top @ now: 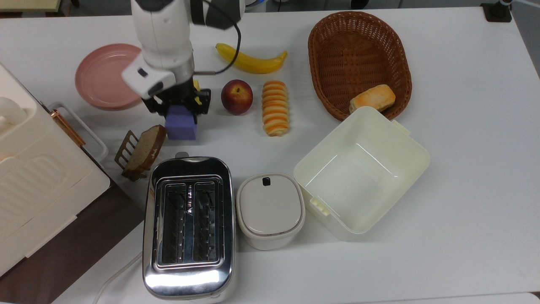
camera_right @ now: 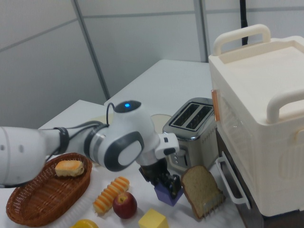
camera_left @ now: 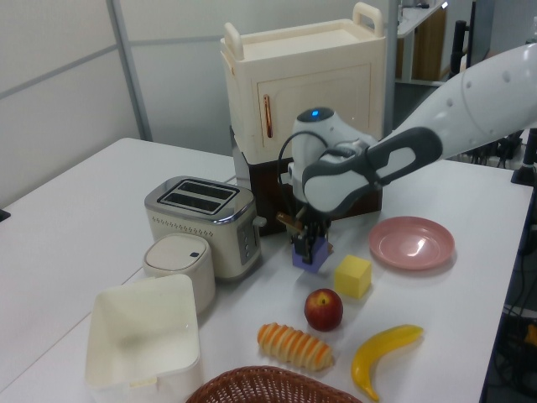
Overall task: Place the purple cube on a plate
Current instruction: 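Carry the purple cube over the pink plate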
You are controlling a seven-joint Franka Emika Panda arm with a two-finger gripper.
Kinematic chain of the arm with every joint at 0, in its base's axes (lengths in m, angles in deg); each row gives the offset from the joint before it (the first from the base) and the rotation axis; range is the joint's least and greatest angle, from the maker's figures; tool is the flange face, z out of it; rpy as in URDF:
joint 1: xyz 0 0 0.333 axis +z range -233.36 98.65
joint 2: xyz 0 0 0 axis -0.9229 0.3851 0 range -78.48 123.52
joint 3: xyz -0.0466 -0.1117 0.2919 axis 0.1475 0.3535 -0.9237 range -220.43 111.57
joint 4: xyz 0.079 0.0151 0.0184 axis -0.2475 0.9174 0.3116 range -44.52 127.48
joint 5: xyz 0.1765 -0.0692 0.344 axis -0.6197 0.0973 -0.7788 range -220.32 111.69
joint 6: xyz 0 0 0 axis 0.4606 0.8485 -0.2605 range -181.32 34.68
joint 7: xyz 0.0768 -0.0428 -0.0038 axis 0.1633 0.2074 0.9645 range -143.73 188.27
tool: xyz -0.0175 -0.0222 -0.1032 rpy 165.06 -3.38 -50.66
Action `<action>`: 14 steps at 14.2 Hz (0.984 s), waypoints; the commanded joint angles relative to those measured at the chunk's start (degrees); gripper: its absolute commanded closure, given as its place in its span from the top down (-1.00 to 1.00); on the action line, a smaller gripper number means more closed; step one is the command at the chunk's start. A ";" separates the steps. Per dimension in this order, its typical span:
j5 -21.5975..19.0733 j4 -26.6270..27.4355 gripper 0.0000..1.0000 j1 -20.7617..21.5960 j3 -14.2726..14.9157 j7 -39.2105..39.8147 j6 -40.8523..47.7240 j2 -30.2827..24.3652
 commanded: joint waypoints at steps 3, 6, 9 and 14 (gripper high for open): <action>0.87 1.76 -0.39 -1.38 1.50 -3.63 11.18 -9.80; 0.87 1.76 -0.39 -1.37 5.53 -3.63 15.76 -11.65; 0.87 2.02 -0.39 -1.20 10.28 -3.63 18.31 -11.39; 0.96 3.07 -0.39 -0.58 16.79 -2.06 20.08 -11.13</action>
